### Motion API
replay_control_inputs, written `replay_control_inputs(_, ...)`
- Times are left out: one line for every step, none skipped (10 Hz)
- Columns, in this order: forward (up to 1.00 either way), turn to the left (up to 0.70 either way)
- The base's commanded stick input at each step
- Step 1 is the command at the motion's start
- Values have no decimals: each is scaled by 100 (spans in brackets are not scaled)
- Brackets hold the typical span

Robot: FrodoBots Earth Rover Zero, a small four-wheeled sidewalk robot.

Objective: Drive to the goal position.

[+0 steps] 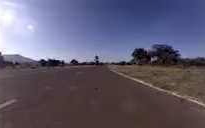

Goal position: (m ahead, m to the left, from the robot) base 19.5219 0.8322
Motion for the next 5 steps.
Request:
replay_control_inputs(100, -2)
replay_control_inputs(100, 0)
replay_control_inputs(100, 0)
replay_control_inputs(100, 0)
replay_control_inputs(100, 0)
